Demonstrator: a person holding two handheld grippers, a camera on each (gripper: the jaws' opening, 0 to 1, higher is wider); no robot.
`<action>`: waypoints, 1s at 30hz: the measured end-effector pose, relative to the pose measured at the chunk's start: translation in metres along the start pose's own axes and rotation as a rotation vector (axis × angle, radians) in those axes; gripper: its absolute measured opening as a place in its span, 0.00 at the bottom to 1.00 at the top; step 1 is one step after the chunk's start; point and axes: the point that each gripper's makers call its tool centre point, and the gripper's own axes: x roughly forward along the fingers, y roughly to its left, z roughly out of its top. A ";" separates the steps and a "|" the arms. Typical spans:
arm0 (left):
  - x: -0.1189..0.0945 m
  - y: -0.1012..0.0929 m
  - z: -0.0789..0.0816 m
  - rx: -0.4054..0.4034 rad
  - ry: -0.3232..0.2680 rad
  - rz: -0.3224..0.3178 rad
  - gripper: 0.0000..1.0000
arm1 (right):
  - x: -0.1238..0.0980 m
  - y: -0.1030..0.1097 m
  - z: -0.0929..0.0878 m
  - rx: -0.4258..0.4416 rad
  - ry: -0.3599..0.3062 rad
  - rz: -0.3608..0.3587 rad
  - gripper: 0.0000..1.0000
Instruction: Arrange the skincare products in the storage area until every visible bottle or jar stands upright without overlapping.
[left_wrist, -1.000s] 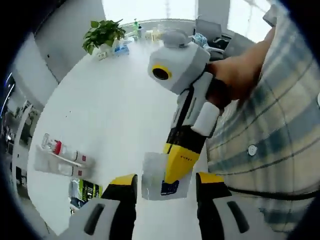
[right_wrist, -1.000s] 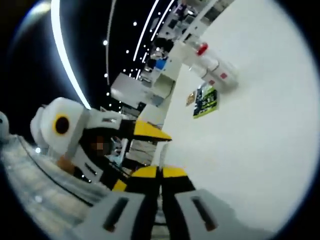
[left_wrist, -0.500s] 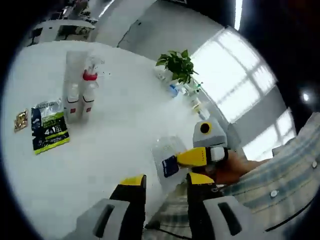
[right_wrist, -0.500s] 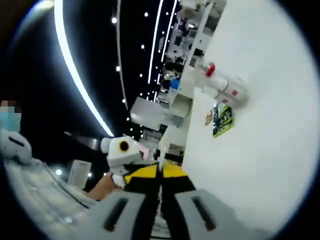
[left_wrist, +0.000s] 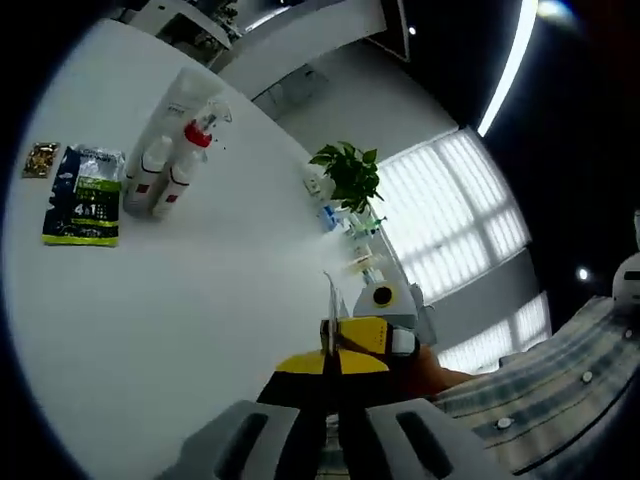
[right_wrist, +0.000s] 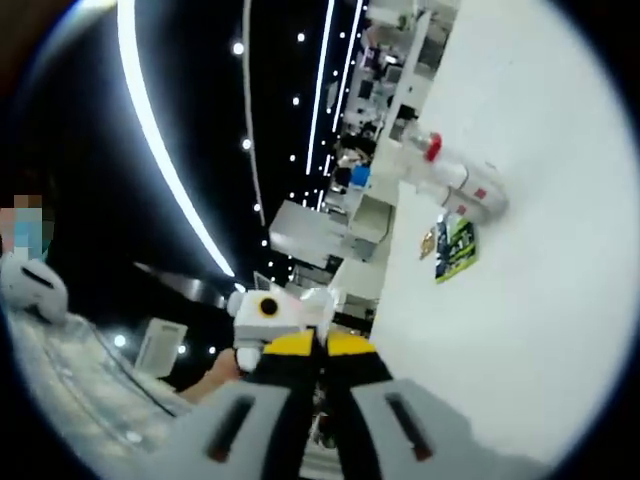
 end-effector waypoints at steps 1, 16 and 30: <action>-0.001 -0.001 -0.001 -0.017 -0.003 -0.006 0.00 | 0.000 -0.002 -0.002 -0.056 0.012 -0.028 0.08; 0.006 -0.013 -0.016 -0.079 0.040 -0.088 0.00 | -0.002 0.008 0.004 -0.173 0.010 -0.059 0.05; -0.003 -0.009 -0.008 -0.135 -0.031 -0.110 0.00 | -0.007 0.008 0.001 -0.144 0.001 -0.079 0.05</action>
